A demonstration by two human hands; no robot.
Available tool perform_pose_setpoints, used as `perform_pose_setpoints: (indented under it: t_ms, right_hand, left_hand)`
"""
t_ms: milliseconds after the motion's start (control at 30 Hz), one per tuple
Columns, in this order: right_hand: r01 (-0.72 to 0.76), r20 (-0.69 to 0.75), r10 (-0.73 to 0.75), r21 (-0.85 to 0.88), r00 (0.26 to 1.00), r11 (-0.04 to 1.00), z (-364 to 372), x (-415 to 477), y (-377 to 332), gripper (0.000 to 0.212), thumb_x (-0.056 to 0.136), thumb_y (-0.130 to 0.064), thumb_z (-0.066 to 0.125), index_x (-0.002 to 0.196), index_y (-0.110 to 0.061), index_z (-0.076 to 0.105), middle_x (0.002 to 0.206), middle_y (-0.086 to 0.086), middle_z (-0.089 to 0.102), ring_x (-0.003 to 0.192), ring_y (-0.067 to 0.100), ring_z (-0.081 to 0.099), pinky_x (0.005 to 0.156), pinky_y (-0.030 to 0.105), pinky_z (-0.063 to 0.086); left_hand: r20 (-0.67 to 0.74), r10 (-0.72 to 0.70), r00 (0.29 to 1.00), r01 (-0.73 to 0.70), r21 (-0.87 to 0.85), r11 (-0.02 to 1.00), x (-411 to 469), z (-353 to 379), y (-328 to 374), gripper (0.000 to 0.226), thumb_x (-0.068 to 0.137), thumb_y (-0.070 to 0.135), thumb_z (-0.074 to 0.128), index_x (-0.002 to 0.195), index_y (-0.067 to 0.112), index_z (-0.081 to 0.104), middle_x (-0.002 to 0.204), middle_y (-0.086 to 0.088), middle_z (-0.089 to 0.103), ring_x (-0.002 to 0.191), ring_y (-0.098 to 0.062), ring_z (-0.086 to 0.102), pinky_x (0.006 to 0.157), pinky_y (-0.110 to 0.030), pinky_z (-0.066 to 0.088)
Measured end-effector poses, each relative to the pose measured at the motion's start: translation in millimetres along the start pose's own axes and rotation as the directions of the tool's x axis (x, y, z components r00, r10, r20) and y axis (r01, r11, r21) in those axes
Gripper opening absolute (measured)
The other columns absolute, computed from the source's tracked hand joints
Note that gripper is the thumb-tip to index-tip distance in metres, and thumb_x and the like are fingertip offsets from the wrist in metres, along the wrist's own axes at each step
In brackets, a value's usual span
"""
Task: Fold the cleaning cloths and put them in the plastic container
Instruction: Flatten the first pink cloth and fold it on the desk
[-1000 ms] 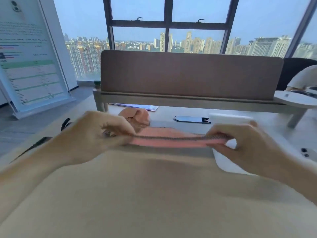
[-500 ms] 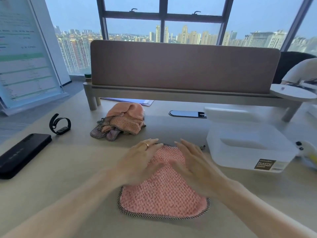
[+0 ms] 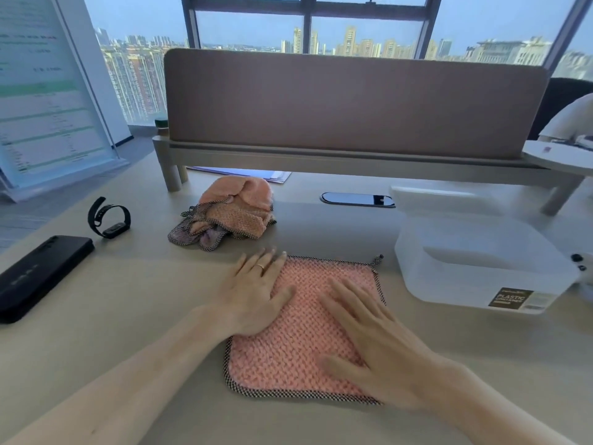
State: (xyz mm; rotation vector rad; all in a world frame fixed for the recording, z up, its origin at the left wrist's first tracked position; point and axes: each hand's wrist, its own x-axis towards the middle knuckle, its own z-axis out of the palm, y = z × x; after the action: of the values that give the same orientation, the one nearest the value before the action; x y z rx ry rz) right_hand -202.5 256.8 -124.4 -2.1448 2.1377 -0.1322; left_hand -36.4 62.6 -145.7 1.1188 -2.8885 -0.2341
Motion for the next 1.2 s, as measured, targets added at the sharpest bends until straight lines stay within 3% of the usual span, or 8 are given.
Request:
perform_pose_setpoints:
  t_ms: [100,200,300,400,533,767,933,1200]
  right_hand:
    - [0.001,0.021,-0.002,0.027,1.0,1.0,0.5,-13.6,4.8,0.086,0.089,-0.086,0.017,0.155,-0.046,-0.022,0.163,-0.018,-0.031,0.147,0.0,-0.035,0.124,0.032,-0.017]
    - [0.08,-0.127,-0.07,0.076,0.99,0.994,-10.2,-26.4,13.1,0.076,0.095,-0.078,0.024,0.159,-0.046,-0.001,0.169,-0.019,-0.01,0.154,-0.001,-0.015,0.127,0.03,0.002]
    - [0.214,-0.257,-0.172,0.145,0.951,0.966,-16.7,-45.1,22.2,0.063,0.097,-0.064,0.05,0.151,-0.032,0.042,0.157,-0.017,0.037,0.146,0.002,0.033,0.119,0.024,0.031]
    - [0.353,-0.276,-0.312,0.114,0.909,0.929,-11.2,-57.9,28.0,0.036,0.092,-0.048,0.07,0.117,-0.023,0.067,0.126,-0.012,0.061,0.118,0.005,0.058,0.097,0.025,0.05]
    - [0.359,-0.231,-0.327,0.112,0.917,0.927,-6.3,-57.1,28.2,0.015,0.095,-0.038,0.069,0.095,-0.024,0.064,0.105,-0.015,0.061,0.095,0.008,0.058,0.08,0.027,0.051]
    - [0.322,-0.236,-0.289,0.114,0.928,0.94,0.0,-68.0,34.7,0.004,0.1,-0.023,0.061,0.102,-0.02,0.063,0.107,-0.009,0.063,0.097,0.014,0.062,0.08,0.032,0.053]
    - [0.301,-0.29,-0.261,0.102,0.921,0.948,1.7,-83.7,35.8,0.008,0.1,-0.022,0.061,0.106,-0.018,0.066,0.11,-0.007,0.062,0.101,0.016,0.062,0.084,0.031,0.052]
    - [0.283,-0.309,-0.243,0.092,0.919,0.955,2.9,-91.1,34.5,0.017,0.106,-0.025,0.049,0.106,-0.018,0.064,0.101,-0.01,0.062,0.091,0.016,0.062,0.076,0.031,0.052]
  left_hand:
    - [-0.056,0.019,0.998,-0.019,-0.012,1.0,1.4,-4.2,-2.3,0.095,0.082,0.073,-0.005,0.164,0.026,0.009,0.173,0.003,0.003,0.158,-0.012,-0.005,0.128,-0.039,-0.008]
    - [-0.257,0.181,0.949,-0.22,-0.134,0.966,-31.1,-22.6,2.0,0.07,0.097,0.063,0.021,0.156,0.03,0.035,0.168,0.009,0.023,0.156,-0.008,0.013,0.127,-0.027,0.005]
    - [-0.203,0.361,0.91,-0.409,-0.302,0.861,-88.6,-36.3,-2.0,0.027,0.094,0.05,0.064,0.118,0.038,0.064,0.123,0.027,0.058,0.118,0.006,0.054,0.104,-0.019,0.042]
    - [-0.09,0.466,0.88,-0.47,-0.299,0.83,-123.8,-32.7,-14.9,0.019,0.084,0.046,0.078,0.094,0.035,0.065,0.099,0.024,0.058,0.093,0.001,0.059,0.082,-0.027,0.052]
    - [-0.122,0.486,0.865,-0.499,-0.3,0.813,-121.8,-25.9,-16.3,0.01,0.09,0.039,0.073,0.092,0.036,0.064,0.097,0.022,0.059,0.093,0.0,0.059,0.082,-0.029,0.052]
    - [-0.175,0.473,0.864,-0.5,-0.172,0.849,-120.6,-17.7,-18.2,0.01,0.095,0.04,0.065,0.099,0.033,0.058,0.114,0.024,0.051,0.105,0.0,0.056,0.092,-0.025,0.049]
    - [-0.221,0.439,0.871,-0.484,-0.228,0.845,-131.1,-18.5,-28.0,0.013,0.091,0.043,0.07,0.1,0.037,0.062,0.113,0.026,0.053,0.107,-0.001,0.059,0.092,-0.024,0.048]
    - [-0.232,0.561,0.794,-0.589,-0.068,0.805,-135.6,-18.8,-29.1,0.015,0.103,0.029,0.055,0.111,0.024,0.066,0.108,0.01,0.064,0.1,-0.011,0.066,0.087,-0.03,0.055]
